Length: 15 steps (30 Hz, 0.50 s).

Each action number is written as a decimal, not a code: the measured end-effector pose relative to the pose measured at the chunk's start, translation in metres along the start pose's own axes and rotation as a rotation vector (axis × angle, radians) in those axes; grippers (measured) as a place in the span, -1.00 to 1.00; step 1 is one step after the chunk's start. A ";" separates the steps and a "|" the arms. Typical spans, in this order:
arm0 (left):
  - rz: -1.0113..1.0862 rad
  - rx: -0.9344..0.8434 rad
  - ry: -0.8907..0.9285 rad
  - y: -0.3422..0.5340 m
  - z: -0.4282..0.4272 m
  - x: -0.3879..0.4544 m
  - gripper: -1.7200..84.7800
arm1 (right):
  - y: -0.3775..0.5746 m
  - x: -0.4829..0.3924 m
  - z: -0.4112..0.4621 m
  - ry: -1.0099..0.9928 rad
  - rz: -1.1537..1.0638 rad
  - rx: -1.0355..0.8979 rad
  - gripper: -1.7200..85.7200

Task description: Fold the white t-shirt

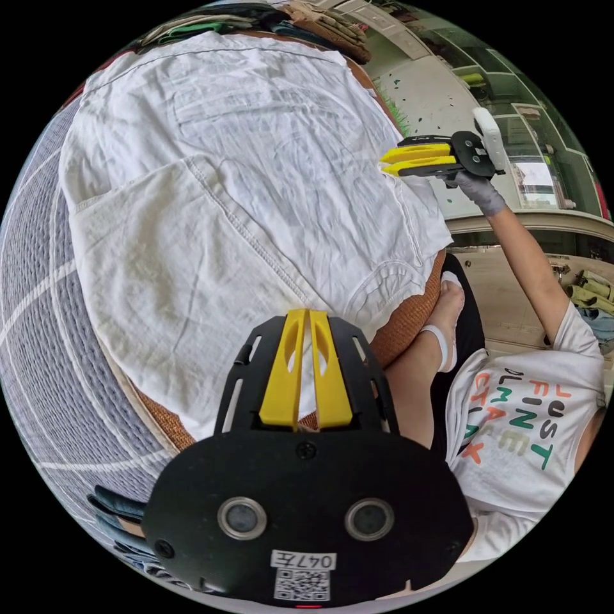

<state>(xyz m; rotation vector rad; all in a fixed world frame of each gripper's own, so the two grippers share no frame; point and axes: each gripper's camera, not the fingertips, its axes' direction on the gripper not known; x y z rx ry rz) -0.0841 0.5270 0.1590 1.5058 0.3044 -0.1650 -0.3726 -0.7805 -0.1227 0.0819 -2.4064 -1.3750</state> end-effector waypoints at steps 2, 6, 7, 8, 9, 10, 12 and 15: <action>-0.001 0.001 0.002 0.000 0.003 -0.003 -0.98 | 0.004 -0.002 -0.006 0.011 -0.007 0.012 -0.96; 0.006 -0.008 -0.009 -0.003 0.012 -0.007 -0.98 | 0.030 -0.009 -0.047 -0.013 -0.025 0.157 -0.96; 0.009 -0.011 -0.012 -0.004 0.015 -0.008 -0.98 | 0.041 -0.007 -0.059 -0.028 -0.009 0.218 -0.96; 0.010 -0.012 -0.014 -0.005 0.016 -0.009 -0.98 | 0.046 -0.005 -0.063 -0.032 0.010 0.244 -0.96; 0.013 -0.015 -0.016 -0.005 0.019 -0.011 -0.98 | 0.054 0.002 -0.066 -0.016 0.072 0.289 -0.95; 0.015 -0.017 -0.017 -0.006 0.021 -0.013 -0.98 | 0.059 0.009 -0.063 0.006 0.144 0.326 -0.94; 0.016 -0.017 -0.015 -0.006 0.025 -0.016 -0.98 | 0.060 0.013 -0.049 -0.026 0.193 0.336 -0.89; 0.004 -0.004 0.002 -0.004 0.032 -0.025 -0.98 | 0.054 0.008 -0.027 0.023 0.258 0.184 -0.84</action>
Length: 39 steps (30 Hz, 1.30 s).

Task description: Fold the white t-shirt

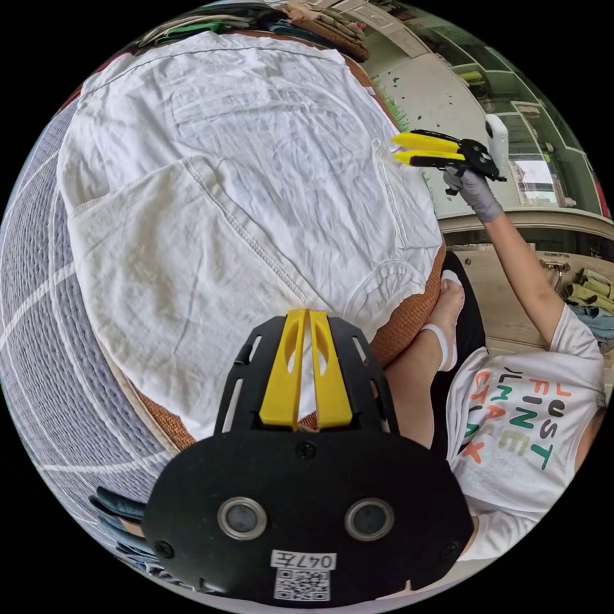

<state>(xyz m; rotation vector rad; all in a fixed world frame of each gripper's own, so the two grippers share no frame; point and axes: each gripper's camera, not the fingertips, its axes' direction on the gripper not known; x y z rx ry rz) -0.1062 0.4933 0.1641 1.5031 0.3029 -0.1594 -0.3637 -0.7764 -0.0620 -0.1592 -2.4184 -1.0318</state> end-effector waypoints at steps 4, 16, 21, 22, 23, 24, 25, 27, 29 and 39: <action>0.006 0.001 -0.008 0.001 0.009 -0.008 -0.98 | 0.025 -0.032 -0.036 -0.024 -0.055 0.113 -0.89; 0.010 -0.006 -0.038 0.005 0.037 -0.036 -0.98 | 0.138 -0.125 -0.036 0.072 -0.228 -0.071 -0.92; -0.006 0.002 -0.022 0.011 0.047 -0.055 -0.98 | 0.146 -0.141 -0.027 0.180 -0.282 -0.140 -0.97; -0.010 0.006 -0.017 0.013 0.049 -0.060 -0.98 | 0.148 -0.142 -0.031 0.187 -0.282 -0.138 -0.97; -0.012 0.008 -0.015 0.014 0.051 -0.062 -0.98 | 0.149 -0.143 -0.034 0.186 -0.282 -0.131 -0.97; -0.014 0.008 -0.013 0.016 0.053 -0.067 -0.98 | 0.152 -0.144 -0.041 0.179 -0.278 -0.106 -0.97; -0.013 0.005 -0.013 0.017 0.056 -0.071 -0.98 | 0.156 -0.143 -0.046 0.163 -0.270 -0.091 -0.97; -0.007 -0.001 -0.021 0.018 0.060 -0.076 -0.98 | 0.161 -0.138 -0.046 0.144 -0.255 -0.103 -0.97; 0.000 -0.007 -0.024 0.019 0.064 -0.082 -0.98 | 0.166 -0.133 -0.040 0.132 -0.243 -0.132 -0.96; 0.089 0.227 0.018 0.073 0.013 -0.108 -0.83 | 0.177 -0.122 -0.058 0.065 -0.141 -0.097 -0.92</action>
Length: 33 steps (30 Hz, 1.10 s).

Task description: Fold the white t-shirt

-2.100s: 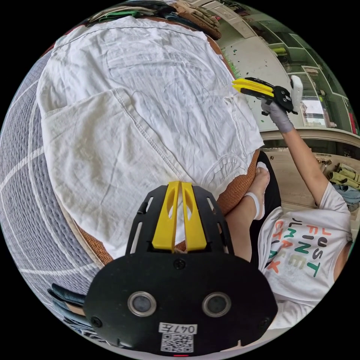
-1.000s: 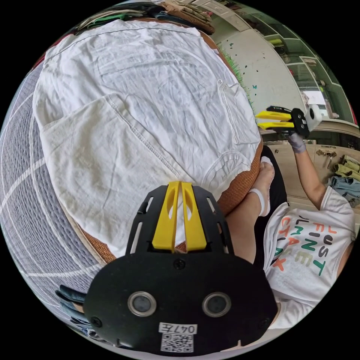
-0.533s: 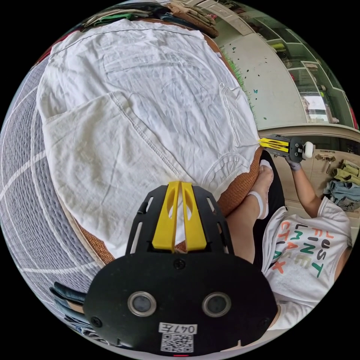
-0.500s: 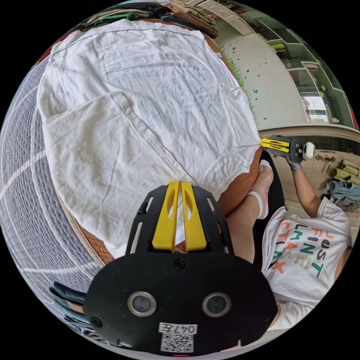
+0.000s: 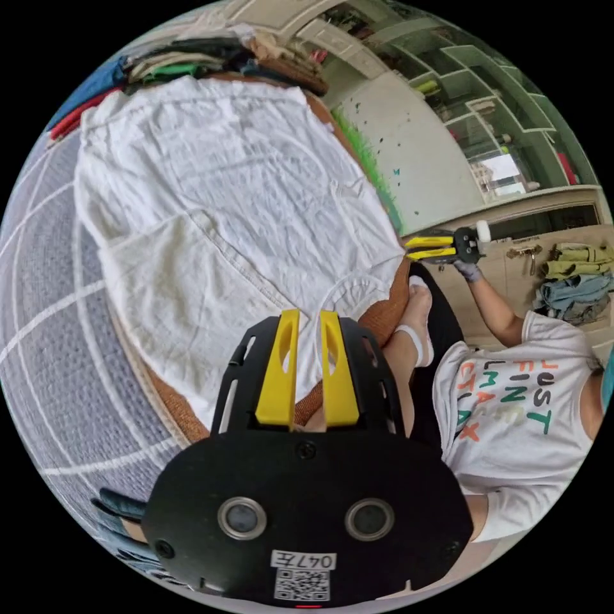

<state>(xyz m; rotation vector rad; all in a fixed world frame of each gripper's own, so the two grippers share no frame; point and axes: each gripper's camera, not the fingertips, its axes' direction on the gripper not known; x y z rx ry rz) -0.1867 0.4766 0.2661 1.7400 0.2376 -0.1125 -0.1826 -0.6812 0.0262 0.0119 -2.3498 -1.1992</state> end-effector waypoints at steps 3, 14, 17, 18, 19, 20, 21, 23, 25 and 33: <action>-0.206 0.180 -0.141 0.046 -0.059 -0.032 -0.82 | 0.007 -0.004 -0.017 0.035 0.034 0.079 -0.94; -0.441 -0.061 -0.343 0.083 -0.044 -0.094 -0.79 | -0.132 -0.062 -0.015 -0.193 -0.195 0.348 -0.97; -0.365 -0.215 -0.342 0.068 -0.031 -0.107 -0.78 | -0.174 -0.082 -0.009 -0.250 -0.283 0.367 -0.97; -0.340 -0.228 -0.313 0.065 -0.029 -0.112 -0.78 | -0.191 -0.092 -0.006 -0.272 -0.328 0.377 -0.97; -0.327 -0.220 -0.279 0.065 -0.028 -0.117 -0.78 | -0.207 -0.101 -0.003 -0.292 -0.368 0.378 -0.97; -0.324 -0.212 -0.260 0.065 -0.027 -0.121 -0.78 | -0.215 -0.106 -0.002 -0.301 -0.387 0.381 -0.97; -0.320 -0.202 -0.217 0.065 -0.022 -0.130 -0.78 | -0.229 -0.114 0.002 -0.320 -0.420 0.383 -0.97; -0.326 -0.221 -0.148 0.064 -0.009 -0.147 -0.78 | -0.245 -0.121 0.008 -0.347 -0.433 0.366 -0.97; -0.334 -0.279 -0.136 0.063 0.008 -0.164 -0.78 | -0.253 -0.121 0.012 -0.379 -0.401 0.352 -0.97; -0.276 -0.303 -0.191 0.053 0.011 -0.177 -0.92 | -0.227 -0.093 0.023 -0.413 -0.262 0.313 -0.97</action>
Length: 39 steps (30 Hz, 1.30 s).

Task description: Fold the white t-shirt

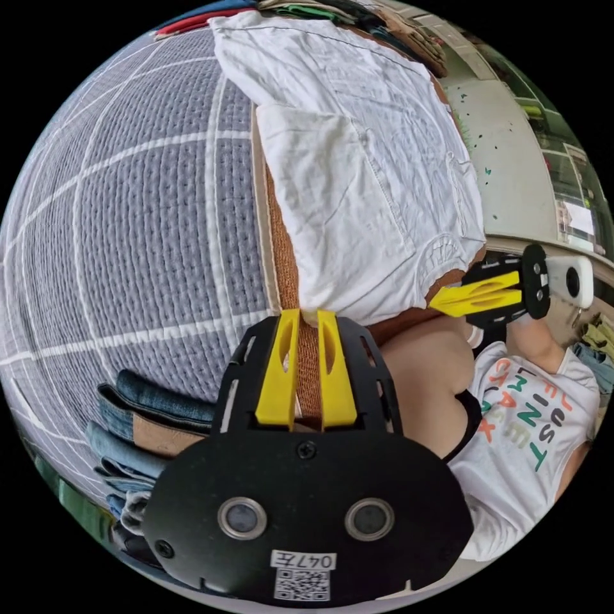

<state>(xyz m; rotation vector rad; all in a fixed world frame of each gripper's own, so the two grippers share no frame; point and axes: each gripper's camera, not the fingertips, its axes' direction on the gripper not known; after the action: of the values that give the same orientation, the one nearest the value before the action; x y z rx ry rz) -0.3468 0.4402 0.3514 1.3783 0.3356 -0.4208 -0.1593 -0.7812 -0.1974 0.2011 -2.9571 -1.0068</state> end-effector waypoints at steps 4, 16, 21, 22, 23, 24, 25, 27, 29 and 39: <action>0.017 -0.003 -0.055 0.012 -0.016 0.010 -0.97 | 0.022 0.005 -0.014 0.041 0.071 0.013 -0.97; -0.031 -0.046 0.075 0.002 -0.007 -0.030 -0.88 | 0.153 0.033 -0.105 0.415 0.337 -0.076 -0.94; -0.038 -0.021 0.096 0.012 -0.018 -0.032 -0.96 | 0.203 0.039 -0.121 0.442 0.468 -0.125 -0.92; -0.045 -0.021 0.090 0.014 -0.022 -0.032 -0.96 | 0.210 0.042 -0.120 0.448 0.508 -0.137 -0.92; -0.048 -0.023 0.086 0.015 -0.025 -0.032 -0.97 | 0.212 0.043 -0.119 0.453 0.529 -0.142 -0.92; -0.052 -0.029 0.075 0.016 -0.029 -0.031 -0.97 | 0.216 0.046 -0.117 0.459 0.563 -0.147 -0.91; -0.053 -0.038 0.057 0.018 -0.035 -0.028 -0.97 | 0.218 0.049 -0.115 0.463 0.587 -0.138 -0.91; -0.049 -0.049 0.027 0.021 -0.045 -0.023 -0.97 | 0.217 0.052 -0.114 0.478 0.605 -0.107 -0.91; -0.039 -0.059 -0.001 0.024 -0.056 -0.017 -0.97 | 0.213 0.055 -0.113 0.486 0.607 -0.086 -0.92; 0.029 -0.081 -0.099 0.051 -0.117 0.009 -0.97 | 0.123 0.107 -0.139 0.386 0.517 0.069 -0.94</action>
<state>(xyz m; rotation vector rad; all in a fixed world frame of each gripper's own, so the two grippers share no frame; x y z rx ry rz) -0.3133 0.5623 0.3721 1.2772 0.2482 -0.4449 -0.2724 -0.7825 -0.0153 -0.3181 -2.4914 -0.7007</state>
